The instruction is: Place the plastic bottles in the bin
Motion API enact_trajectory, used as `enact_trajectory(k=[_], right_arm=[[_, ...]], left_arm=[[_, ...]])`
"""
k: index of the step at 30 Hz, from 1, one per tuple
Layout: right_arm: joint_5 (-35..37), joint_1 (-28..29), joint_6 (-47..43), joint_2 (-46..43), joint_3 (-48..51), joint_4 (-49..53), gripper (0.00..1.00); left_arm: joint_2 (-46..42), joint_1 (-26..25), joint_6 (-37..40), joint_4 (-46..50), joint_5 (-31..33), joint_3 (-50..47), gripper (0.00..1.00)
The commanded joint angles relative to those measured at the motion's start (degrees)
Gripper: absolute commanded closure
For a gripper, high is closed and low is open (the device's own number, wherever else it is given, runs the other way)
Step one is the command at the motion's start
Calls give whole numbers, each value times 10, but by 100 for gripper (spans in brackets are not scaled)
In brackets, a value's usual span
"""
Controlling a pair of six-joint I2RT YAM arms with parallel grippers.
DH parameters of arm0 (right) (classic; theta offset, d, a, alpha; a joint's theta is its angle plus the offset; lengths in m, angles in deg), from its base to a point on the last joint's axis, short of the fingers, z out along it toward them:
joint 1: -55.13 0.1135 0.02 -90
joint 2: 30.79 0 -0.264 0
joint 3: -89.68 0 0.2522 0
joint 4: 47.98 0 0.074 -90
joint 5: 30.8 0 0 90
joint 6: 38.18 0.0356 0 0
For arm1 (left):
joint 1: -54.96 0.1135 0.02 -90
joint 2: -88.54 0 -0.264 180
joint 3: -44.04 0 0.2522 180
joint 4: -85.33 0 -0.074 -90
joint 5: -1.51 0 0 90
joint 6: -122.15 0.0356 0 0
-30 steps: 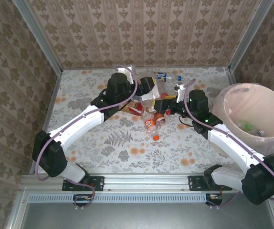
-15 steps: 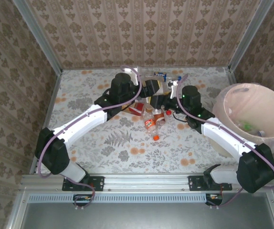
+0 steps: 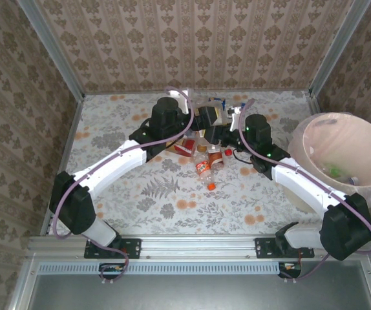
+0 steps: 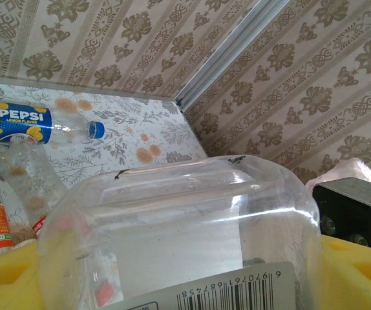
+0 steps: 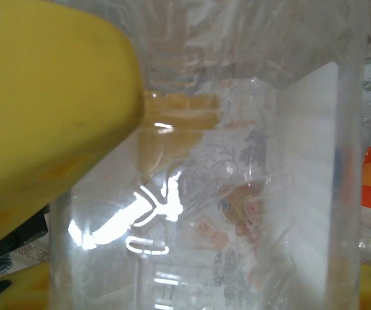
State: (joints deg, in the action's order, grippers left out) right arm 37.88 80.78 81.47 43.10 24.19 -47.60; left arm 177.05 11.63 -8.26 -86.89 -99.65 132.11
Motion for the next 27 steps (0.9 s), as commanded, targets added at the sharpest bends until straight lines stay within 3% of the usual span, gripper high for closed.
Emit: enact_trajectory(k=[1,6,16,27], right_arm=[[7,2,-14,-7,-6,-4,54],[39,0,-28,-15,-20,47,55],[114,-22,-39,-33,-37,127,58],[139,-92,-84,-81,-113,238,59]], left_arm=[[0,-2,5,-3,-30,29,23],[-11,2,59,72,-39,74,0],[-77,16,47,53,67,-6,0],[-86,33,-3,166,193,-19,0]])
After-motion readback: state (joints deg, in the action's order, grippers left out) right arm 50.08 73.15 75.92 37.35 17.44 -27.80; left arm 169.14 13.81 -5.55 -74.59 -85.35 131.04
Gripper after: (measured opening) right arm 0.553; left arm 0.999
